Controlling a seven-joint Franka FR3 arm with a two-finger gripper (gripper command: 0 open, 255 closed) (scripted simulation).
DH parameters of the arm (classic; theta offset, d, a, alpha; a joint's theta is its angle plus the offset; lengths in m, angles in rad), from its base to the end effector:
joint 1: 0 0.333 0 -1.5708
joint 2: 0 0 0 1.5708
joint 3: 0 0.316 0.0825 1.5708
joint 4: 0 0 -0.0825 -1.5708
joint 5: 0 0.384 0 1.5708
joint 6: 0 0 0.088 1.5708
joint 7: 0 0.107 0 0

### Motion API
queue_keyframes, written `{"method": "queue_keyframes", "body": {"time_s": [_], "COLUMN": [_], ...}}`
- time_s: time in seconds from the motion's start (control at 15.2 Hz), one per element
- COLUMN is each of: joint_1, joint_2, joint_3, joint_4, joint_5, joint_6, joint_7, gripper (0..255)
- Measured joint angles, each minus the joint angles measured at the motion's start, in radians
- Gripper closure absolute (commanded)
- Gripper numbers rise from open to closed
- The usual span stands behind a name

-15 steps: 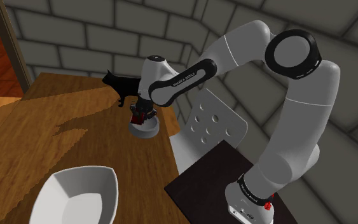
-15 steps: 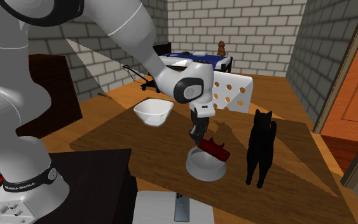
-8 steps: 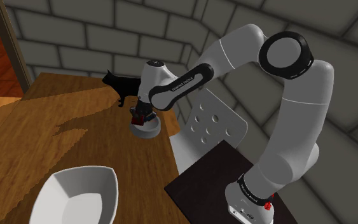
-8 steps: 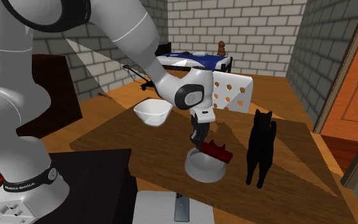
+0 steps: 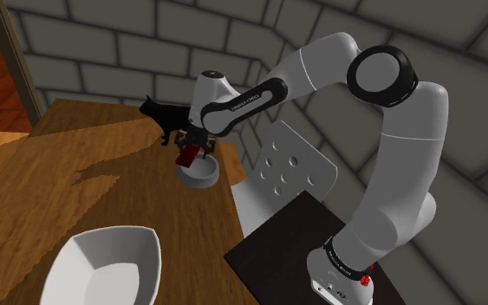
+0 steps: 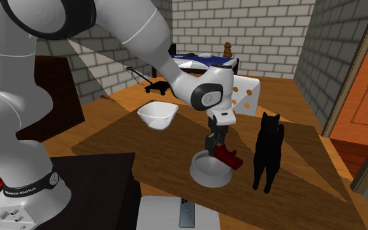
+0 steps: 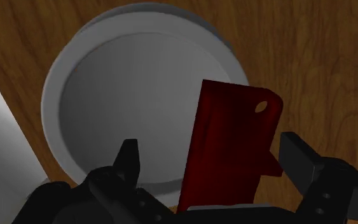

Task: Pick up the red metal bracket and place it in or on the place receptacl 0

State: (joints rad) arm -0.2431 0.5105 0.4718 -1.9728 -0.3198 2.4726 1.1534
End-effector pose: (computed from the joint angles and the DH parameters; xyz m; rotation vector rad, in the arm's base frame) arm 0.6052 0.1301 0.2391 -2.8792 1.1109 -0.0588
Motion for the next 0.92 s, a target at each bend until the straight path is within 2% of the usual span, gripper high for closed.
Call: {"method": "queue_keyframes", "body": {"time_s": [0.33, 0.92], "joint_1": [-0.020, 0.002], "joint_2": [0.070, 0.144], "joint_3": [-0.015, -0.044], "joint_4": [0.160, 0.187], "joint_5": [0.005, -0.027], "joint_6": [-0.081, -0.037], "joint_7": [-0.068, -0.055], "gripper": [0, 0]}}
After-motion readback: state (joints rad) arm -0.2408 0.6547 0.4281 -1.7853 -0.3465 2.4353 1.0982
